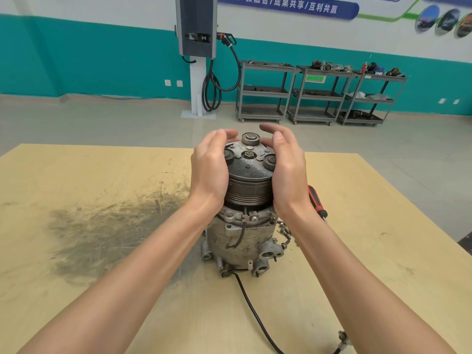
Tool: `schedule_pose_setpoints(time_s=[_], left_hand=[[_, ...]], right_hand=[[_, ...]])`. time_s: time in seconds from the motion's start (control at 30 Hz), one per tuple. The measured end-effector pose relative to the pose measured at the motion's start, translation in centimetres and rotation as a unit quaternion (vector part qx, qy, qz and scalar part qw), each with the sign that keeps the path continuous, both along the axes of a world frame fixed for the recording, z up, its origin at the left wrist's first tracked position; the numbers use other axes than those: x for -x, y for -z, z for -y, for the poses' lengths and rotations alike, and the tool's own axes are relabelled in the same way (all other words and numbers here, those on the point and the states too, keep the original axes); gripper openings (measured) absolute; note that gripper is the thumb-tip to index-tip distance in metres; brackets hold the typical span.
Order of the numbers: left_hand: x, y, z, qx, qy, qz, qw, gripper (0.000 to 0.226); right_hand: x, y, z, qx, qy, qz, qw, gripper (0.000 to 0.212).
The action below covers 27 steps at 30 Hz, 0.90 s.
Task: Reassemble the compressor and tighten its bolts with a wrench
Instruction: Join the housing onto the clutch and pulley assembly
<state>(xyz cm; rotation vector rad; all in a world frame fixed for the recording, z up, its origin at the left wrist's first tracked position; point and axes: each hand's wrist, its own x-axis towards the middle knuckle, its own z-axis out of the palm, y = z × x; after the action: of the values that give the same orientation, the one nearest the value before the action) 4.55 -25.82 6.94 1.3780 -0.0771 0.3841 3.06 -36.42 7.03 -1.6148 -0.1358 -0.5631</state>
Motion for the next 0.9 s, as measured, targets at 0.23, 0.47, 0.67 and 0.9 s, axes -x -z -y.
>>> schedule_pose_setpoints(time_s=[0.23,0.47,0.67,0.9], left_hand=[[0.3,-1.0,0.9,-0.050,-0.013,-0.009,0.999,0.044],[0.0,-1.8,0.8,-0.008,-0.017,-0.049,0.999,0.040],[-0.1,-5.1,0.4,0.024,-0.013,-0.012,1.000,0.045],[-0.1,-5.9,0.4,0.036,-0.019,-0.014,0.999,0.045]], right_hand=[[0.1,-0.4,0.2,-0.048,0.013,-0.031,0.998,0.039],[-0.3,-1.3,-0.1,-0.022,0.036,-0.033,0.999,0.039],[-0.5,-4.7,-0.4,-0.002,0.025,0.024,0.999,0.044],[-0.8,-5.4,-0.5,0.002,0.028,0.025,0.999,0.048]])
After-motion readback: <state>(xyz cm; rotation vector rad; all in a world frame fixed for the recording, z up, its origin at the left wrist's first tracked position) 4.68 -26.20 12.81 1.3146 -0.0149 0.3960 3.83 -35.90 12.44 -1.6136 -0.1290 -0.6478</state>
